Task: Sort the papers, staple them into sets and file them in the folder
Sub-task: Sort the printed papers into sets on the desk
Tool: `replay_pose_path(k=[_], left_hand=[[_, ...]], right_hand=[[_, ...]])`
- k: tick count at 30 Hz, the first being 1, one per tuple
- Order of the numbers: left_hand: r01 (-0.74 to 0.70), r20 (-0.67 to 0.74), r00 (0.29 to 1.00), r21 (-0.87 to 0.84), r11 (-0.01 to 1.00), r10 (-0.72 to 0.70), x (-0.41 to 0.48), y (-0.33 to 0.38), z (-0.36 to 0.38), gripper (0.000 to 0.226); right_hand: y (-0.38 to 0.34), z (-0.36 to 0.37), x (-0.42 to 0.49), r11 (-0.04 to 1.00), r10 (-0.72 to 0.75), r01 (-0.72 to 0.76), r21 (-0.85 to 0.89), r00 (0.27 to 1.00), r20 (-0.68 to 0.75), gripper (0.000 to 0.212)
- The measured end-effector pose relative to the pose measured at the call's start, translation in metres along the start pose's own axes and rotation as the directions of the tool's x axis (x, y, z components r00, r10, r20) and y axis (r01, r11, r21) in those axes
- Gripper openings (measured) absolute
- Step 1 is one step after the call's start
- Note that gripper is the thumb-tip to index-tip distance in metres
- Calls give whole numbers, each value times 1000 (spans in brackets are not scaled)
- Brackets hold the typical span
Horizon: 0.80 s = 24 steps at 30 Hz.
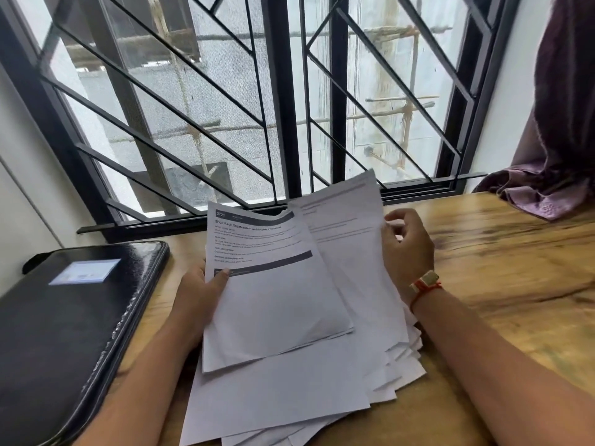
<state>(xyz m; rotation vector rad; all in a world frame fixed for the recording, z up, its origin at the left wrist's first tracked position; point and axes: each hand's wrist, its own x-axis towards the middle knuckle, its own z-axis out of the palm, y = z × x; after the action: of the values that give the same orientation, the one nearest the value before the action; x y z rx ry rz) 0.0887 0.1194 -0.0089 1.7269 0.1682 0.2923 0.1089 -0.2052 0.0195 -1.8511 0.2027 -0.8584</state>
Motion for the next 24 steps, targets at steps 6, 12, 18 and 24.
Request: replay_pose_path(k=[6, 12, 18, 24], left_hand=[[-24, -2, 1000, 37, 999, 24, 1, -1, -1, 10], [-38, -10, 999, 0, 999, 38, 2, -2, -1, 10], [-97, -32, 995, -81, 992, 94, -5, 8, 1, 15], [-74, -21, 997, -251, 965, 71, -7, 17, 1, 16]], right_hand=[[-3, -8, 11, 968, -252, 250, -32, 957, -144, 23], [-11, -12, 9, 886, -440, 434, -164, 898, -2, 74], [-28, -23, 5, 776, -622, 574, -264, 765, -165, 65], [-39, -30, 5, 766, -642, 594, -248, 730, -236, 60]])
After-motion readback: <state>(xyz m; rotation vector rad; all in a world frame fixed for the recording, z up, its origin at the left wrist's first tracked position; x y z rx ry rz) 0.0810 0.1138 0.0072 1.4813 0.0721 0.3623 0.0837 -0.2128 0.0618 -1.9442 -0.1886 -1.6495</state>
